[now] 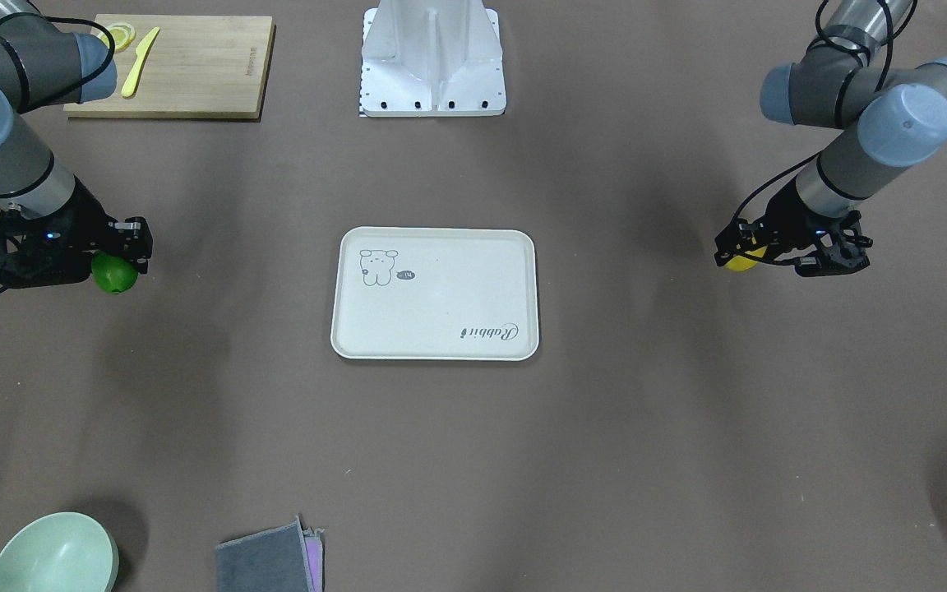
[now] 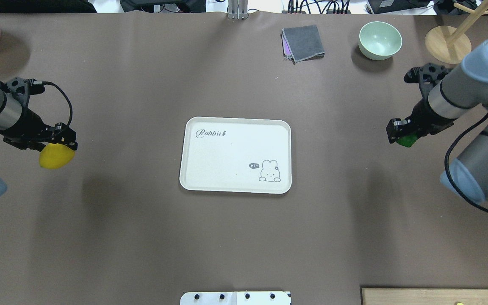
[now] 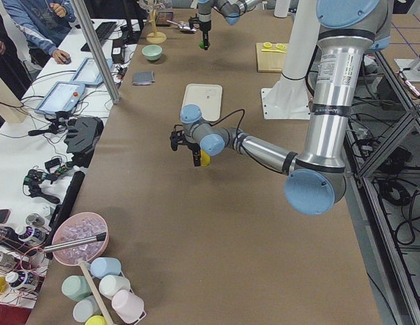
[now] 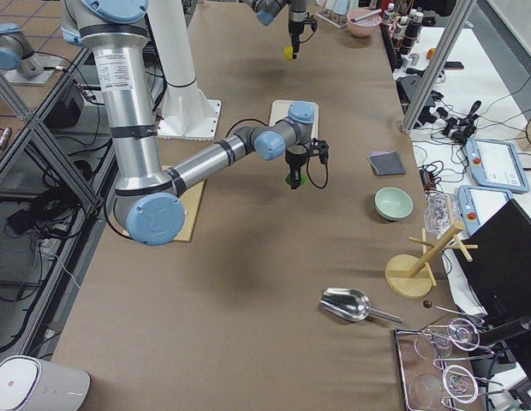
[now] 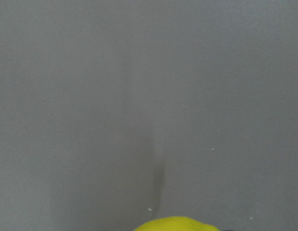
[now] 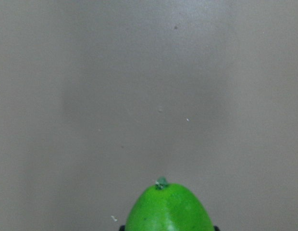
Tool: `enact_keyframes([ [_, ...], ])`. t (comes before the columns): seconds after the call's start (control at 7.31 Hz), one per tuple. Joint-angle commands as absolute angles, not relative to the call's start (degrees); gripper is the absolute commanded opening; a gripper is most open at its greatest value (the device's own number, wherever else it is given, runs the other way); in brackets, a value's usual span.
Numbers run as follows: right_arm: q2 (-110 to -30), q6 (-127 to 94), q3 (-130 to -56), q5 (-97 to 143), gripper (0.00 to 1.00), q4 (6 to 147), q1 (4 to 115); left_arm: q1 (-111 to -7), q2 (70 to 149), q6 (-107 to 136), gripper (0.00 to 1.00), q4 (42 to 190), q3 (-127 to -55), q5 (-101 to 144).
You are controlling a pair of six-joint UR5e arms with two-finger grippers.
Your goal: Place all lemons on tray
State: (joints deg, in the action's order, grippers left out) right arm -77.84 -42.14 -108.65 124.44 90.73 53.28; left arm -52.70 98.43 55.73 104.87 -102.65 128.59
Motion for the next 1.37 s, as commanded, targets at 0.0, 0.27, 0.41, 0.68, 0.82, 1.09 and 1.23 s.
enact_keyframes([
  [0.0,-67.03,-35.97,-113.80,127.53,0.00,111.00,59.30,-55.63,111.71,52.82,0.00,78.54,-110.46,129.29],
  [0.27,-53.68,-37.52,-110.59,127.18,0.00,120.20,59.41,-55.55,127.38,53.95,0.00,66.39,-107.78,128.67],
  [0.41,-47.52,-42.31,-106.22,126.48,0.00,120.50,57.33,-55.20,133.27,57.71,0.00,66.10,-103.49,128.58],
  [0.68,-39.32,-49.97,-97.78,122.01,0.00,117.28,50.57,-51.97,138.25,59.85,0.00,66.79,-96.26,128.41],
  [0.82,-37.29,-54.19,-92.60,120.17,0.00,112.46,46.62,-49.07,138.25,62.55,0.00,68.45,-94.67,127.28],
  [1.09,-37.79,-55.97,-85.12,117.43,0.00,104.99,41.68,-43.19,137.90,68.87,0.00,79.04,-86.01,124.83],
  [1.23,-38.23,-57.55,-83.25,116.73,0.00,101.37,39.83,-40.72,137.73,72.65,0.00,85.54,-82.22,122.72],
])
